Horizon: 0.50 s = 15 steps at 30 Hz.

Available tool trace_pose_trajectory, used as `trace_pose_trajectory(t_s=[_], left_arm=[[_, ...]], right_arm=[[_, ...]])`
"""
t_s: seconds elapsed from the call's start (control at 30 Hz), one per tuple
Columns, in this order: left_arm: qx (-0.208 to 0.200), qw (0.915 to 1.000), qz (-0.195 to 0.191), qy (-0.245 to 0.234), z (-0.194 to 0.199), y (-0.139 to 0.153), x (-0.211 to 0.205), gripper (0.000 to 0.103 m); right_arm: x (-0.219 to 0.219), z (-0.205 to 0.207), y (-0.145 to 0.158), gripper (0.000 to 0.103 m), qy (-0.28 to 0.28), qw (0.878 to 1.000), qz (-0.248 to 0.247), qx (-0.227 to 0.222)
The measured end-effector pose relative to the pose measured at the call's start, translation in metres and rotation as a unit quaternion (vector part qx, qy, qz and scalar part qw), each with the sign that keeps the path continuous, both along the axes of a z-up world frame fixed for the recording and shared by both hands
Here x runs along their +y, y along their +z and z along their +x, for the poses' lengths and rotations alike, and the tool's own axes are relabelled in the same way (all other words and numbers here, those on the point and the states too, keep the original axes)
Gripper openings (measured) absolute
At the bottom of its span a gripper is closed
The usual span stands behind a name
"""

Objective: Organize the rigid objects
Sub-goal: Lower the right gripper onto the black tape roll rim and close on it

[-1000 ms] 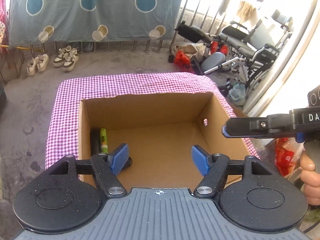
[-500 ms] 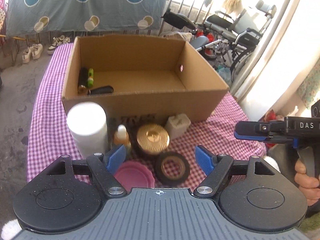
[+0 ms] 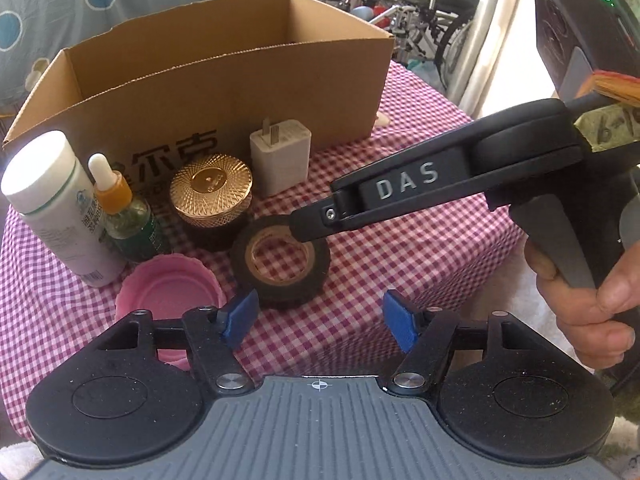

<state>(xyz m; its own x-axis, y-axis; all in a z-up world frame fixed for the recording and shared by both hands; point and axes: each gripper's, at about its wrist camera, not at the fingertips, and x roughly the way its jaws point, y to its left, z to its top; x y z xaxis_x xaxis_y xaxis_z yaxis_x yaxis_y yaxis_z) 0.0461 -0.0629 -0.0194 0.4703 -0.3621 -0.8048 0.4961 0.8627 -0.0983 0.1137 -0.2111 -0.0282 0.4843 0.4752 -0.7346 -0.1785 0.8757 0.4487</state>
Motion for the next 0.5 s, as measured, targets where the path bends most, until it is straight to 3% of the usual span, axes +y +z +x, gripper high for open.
trace_pose_trajectory(t_s=[0.13,0.3,0.5], left_arm=[[0.009,1.0,0.001,-0.004,0.006,-0.005,-0.003,0.068],[0.004,0.9999,0.005,-0.012,0.006,-0.006,-0.01,0.068],[0.003,0.9997,0.002,-0.022,0.007,-0.007,-0.022,0.069]], right_arm=[[0.01,0.008,-0.01,0.037,0.024,0.999,-0.032,0.004],[0.018,0.006,-0.008,0.025,0.05,0.995,-0.079,-0.024],[0.005,-0.002,-0.009,0.025,0.041,0.995,-0.084,-0.031]])
